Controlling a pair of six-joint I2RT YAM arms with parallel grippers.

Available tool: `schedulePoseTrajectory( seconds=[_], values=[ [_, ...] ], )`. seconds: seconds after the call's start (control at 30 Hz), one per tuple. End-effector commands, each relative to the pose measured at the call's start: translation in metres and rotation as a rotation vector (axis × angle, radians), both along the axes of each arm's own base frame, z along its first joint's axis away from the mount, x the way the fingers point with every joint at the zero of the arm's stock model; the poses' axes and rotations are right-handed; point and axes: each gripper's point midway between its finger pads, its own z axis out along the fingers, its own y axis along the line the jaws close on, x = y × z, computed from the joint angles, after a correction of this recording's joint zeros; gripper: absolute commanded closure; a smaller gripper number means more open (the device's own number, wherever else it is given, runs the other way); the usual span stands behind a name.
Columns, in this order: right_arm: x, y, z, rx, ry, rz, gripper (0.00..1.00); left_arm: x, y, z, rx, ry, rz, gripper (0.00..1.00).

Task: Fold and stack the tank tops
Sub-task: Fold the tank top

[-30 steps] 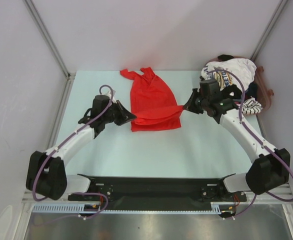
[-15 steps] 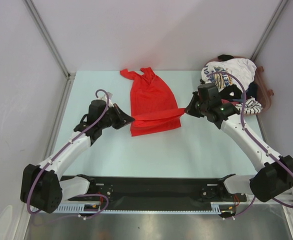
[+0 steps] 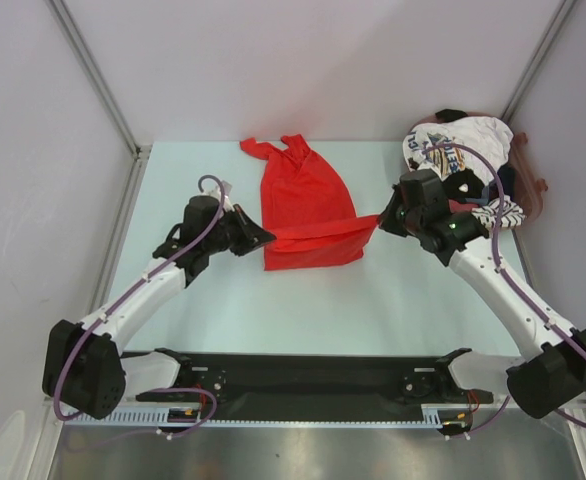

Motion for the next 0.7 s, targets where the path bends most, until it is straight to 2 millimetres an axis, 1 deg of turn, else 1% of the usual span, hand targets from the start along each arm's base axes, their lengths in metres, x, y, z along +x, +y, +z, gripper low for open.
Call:
schedulePoseTrajectory(
  seconds=[0.0, 0.03, 0.1, 0.17, 0.2, 0.23, 0.27, 0.3, 0.33, 0.37, 0.4, 0.47, 0.5, 0.53, 0.6, 0.63, 0.67],
  values=[
    [0.002, -0.011, 0.024, 0.005, -0.071, -0.035, 1.00, 0.010, -0.001, 0.026, -0.009, -0.068, 0.026, 1.00],
    [0.006, -0.012, 0.020, 0.005, -0.058, -0.034, 1.00, 0.010, 0.000, 0.026, -0.006, -0.068, 0.032, 1.00],
    [0.009, -0.006, 0.018, 0.016, -0.055, -0.003, 1.00, 0.012, 0.002, 0.027, 0.004, -0.072, 0.043, 1.00],
    [0.015, -0.003, 0.011, 0.016, -0.044, 0.006, 1.00, 0.015, 0.003, 0.026, 0.008, -0.068, 0.049, 1.00],
    [0.019, -0.002, 0.014, 0.019, -0.057, 0.011, 1.00, 0.017, 0.003, 0.028, 0.008, -0.073, 0.053, 1.00],
    [0.022, 0.000, 0.014, 0.023, -0.060, 0.015, 1.00, 0.019, 0.004, 0.025, 0.013, -0.066, 0.058, 1.00],
    [0.027, 0.001, 0.010, 0.024, -0.049, 0.019, 1.00, 0.021, 0.005, 0.025, 0.015, -0.067, 0.062, 1.00],
    [0.032, 0.003, 0.016, 0.030, -0.066, 0.024, 1.00, 0.024, 0.006, 0.027, 0.017, -0.072, 0.066, 1.00],
    [0.035, 0.003, 0.016, 0.028, -0.066, 0.028, 1.00, 0.028, 0.008, 0.024, 0.020, -0.061, 0.074, 1.00],
    [0.041, 0.003, 0.010, 0.023, -0.050, 0.029, 1.00, 0.030, 0.010, 0.024, 0.020, -0.062, 0.076, 1.00],
    [0.045, 0.005, 0.011, 0.025, -0.054, 0.032, 1.00, 0.034, 0.011, 0.026, 0.019, -0.067, 0.082, 1.00],
    [0.053, 0.008, 0.015, 0.031, -0.062, 0.043, 1.00, 0.041, 0.017, 0.024, 0.024, -0.059, 0.094, 1.00],
    [0.060, 0.007, 0.008, 0.027, -0.051, 0.040, 1.00, 0.044, 0.018, 0.026, 0.024, -0.065, 0.097, 1.00],
    [0.065, 0.008, 0.012, 0.030, -0.060, 0.042, 1.00, 0.049, 0.020, 0.023, 0.030, -0.057, 0.105, 1.00],
    [0.072, 0.012, 0.011, 0.034, -0.064, 0.054, 1.00, 0.055, 0.021, 0.024, 0.033, -0.060, 0.107, 1.00],
    [0.079, 0.012, 0.005, 0.029, -0.051, 0.050, 1.00, 0.060, 0.023, 0.020, 0.039, -0.050, 0.113, 1.00],
    [0.084, 0.012, 0.007, 0.031, -0.055, 0.053, 1.00, 0.063, 0.023, 0.019, 0.041, -0.049, 0.111, 1.00]
  ],
)
